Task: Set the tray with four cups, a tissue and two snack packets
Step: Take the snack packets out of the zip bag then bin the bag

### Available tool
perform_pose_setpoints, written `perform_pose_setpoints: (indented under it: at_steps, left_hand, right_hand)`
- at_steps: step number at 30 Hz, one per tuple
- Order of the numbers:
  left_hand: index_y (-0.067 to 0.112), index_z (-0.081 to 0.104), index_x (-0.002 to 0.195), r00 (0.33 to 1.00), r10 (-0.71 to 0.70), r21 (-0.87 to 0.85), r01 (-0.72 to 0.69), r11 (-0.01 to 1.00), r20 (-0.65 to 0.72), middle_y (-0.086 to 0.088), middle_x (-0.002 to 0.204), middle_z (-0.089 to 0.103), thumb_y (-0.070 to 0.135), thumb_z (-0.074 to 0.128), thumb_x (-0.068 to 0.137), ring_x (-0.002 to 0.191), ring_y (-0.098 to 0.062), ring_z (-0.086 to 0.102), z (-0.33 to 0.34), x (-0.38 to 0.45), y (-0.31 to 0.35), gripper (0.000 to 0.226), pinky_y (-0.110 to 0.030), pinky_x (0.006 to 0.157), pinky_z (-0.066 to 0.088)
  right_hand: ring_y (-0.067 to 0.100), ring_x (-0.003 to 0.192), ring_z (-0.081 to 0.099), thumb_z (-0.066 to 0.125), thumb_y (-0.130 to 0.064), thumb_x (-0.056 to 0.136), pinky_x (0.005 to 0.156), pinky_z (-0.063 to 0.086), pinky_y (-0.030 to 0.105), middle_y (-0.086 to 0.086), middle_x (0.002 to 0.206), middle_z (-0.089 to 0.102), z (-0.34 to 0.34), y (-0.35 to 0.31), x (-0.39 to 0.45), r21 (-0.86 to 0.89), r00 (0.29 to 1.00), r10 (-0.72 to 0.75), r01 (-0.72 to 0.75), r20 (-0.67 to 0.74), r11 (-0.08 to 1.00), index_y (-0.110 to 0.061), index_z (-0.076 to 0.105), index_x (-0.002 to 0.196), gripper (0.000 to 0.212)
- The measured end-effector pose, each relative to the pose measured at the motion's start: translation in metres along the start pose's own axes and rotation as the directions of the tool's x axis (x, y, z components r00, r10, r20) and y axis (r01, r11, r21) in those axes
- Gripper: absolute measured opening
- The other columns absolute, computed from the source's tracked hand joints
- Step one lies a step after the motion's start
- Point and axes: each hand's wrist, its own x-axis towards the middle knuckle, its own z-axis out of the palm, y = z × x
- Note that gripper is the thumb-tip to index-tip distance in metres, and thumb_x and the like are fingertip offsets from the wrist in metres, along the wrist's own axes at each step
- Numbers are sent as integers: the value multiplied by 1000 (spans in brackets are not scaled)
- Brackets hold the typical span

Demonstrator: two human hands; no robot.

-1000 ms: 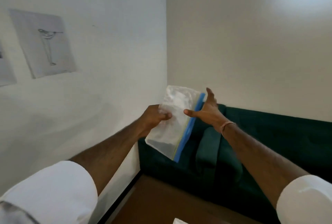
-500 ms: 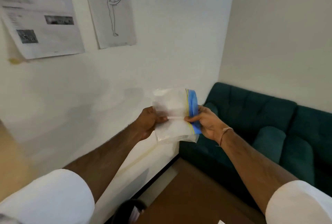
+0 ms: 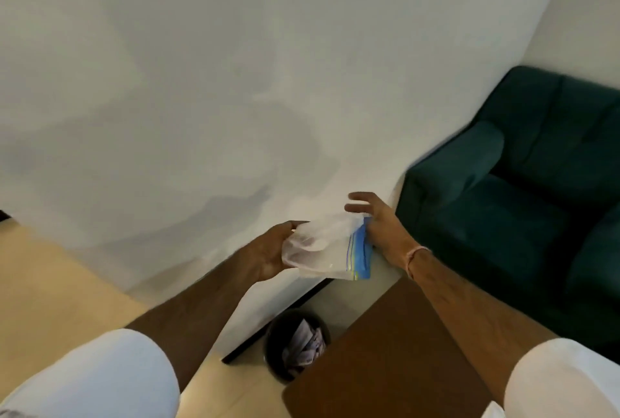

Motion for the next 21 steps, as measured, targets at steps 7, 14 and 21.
perform_pose_setpoints:
  at_steps: [7,14,21]
  left_hand:
    - [15,57,122,971,37,147,-2,989,-234,-12,114,69,-2,79,77,88,-23,68,-72,120,-89,53,-31,64,58]
    - [23,44,134,951,0,361,118,925,-310,-2,131,54,19,78,83,116,-24,56,-131,221,-214,62,-45,102,50]
    - [16,61,122,922,-278,373,366,852,-268,-3,114,65,23,59,96,93,-13,62,-169,289,-347,27,-21,67,47]
  right_hand:
    - [29,111,64,70,-70,69,97,51,50,6,122,67,61,137,72,101,907,404,-416,122,904,-27,53,131,77]
    - [33,101,58,62,-1,86,76,47,37,19,112,57,137,282,143,-323,883,461,-462,-82,826,2,43,125,44]
    - [43,121,55,60,-11,87,98,46,44,24,129,58,199,434,188,-588,841,528,-487,-117,646,-3,47,128,44]
